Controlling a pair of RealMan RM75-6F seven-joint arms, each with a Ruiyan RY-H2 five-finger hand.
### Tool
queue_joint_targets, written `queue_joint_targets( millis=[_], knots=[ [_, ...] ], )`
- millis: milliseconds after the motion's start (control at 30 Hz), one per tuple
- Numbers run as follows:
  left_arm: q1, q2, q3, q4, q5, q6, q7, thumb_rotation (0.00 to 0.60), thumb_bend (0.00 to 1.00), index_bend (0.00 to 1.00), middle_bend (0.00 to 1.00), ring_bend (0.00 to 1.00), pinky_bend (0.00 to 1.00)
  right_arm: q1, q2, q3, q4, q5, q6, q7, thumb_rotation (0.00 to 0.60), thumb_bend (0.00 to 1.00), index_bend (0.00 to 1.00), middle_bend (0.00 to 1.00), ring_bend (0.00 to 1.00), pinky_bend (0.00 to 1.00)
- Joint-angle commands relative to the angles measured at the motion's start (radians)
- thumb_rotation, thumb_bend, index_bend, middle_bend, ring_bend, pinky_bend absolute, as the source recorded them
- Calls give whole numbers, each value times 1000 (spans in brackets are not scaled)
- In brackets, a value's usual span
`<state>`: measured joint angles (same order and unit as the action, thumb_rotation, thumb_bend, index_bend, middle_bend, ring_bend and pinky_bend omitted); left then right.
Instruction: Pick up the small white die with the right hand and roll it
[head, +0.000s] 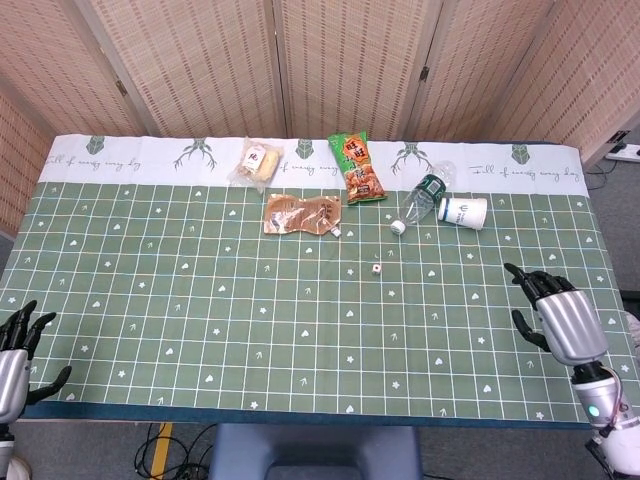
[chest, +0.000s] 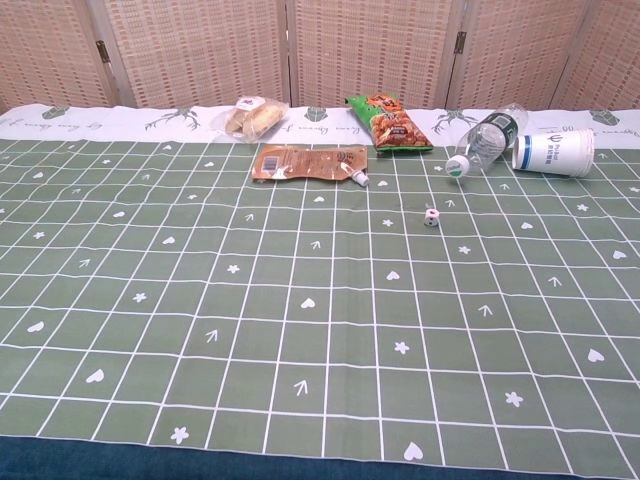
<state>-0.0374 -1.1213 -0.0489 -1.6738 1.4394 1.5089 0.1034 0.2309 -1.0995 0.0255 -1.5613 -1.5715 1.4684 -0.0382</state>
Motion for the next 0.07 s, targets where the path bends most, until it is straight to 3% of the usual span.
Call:
queue_joint_targets(
  millis=[33, 67],
  knots=[
    [2, -3, 6, -4, 12, 6, 7, 600, 273, 169, 1, 41, 150, -45, 19, -29, -17, -16, 41, -13, 600, 357, 160, 164, 142, 268],
    [2, -3, 7, -7, 15, 8, 9, 600, 273, 169, 1, 41, 150, -57, 21, -33, -20, -16, 51, -11, 600, 357, 160, 156, 135, 261]
  ],
)
